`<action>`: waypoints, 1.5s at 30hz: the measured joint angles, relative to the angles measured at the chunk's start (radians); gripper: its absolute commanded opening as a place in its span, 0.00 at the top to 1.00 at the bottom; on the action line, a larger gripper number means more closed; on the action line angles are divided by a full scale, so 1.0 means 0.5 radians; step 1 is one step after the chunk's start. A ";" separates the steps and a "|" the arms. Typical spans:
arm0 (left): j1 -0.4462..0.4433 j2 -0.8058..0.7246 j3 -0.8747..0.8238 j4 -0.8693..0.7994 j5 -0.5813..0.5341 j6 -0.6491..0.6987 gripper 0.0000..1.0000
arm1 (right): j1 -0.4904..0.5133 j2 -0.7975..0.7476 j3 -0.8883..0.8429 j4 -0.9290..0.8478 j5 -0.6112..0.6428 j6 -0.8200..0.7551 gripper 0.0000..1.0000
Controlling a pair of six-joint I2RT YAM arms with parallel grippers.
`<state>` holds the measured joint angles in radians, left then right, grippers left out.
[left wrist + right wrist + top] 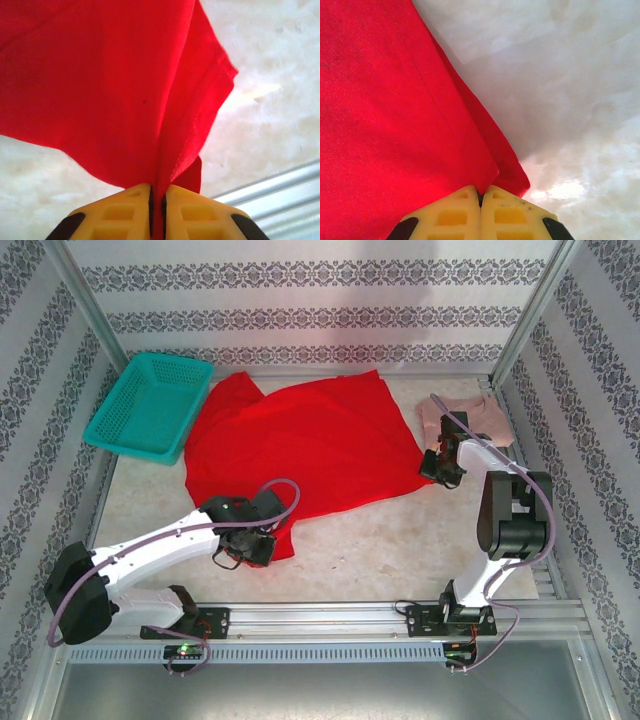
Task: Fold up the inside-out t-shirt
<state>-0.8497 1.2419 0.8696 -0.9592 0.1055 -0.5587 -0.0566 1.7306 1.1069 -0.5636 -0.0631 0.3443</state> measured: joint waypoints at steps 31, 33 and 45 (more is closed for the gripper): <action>0.623 -0.671 -0.471 0.340 0.422 -0.249 0.28 | 1.947 -0.441 -0.455 0.481 -0.597 0.522 0.53; 0.777 -0.654 -0.498 0.385 0.472 -0.247 0.28 | 2.038 -0.305 -0.376 0.502 -0.553 0.572 0.54; 0.932 -0.636 -0.505 0.485 0.598 -0.206 0.28 | 2.208 0.121 -0.032 0.327 -0.259 0.626 0.60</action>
<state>-0.3840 0.9237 0.6170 -0.7166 0.4046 -0.6617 1.0473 1.7912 1.0908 -0.4004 -0.1928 0.6571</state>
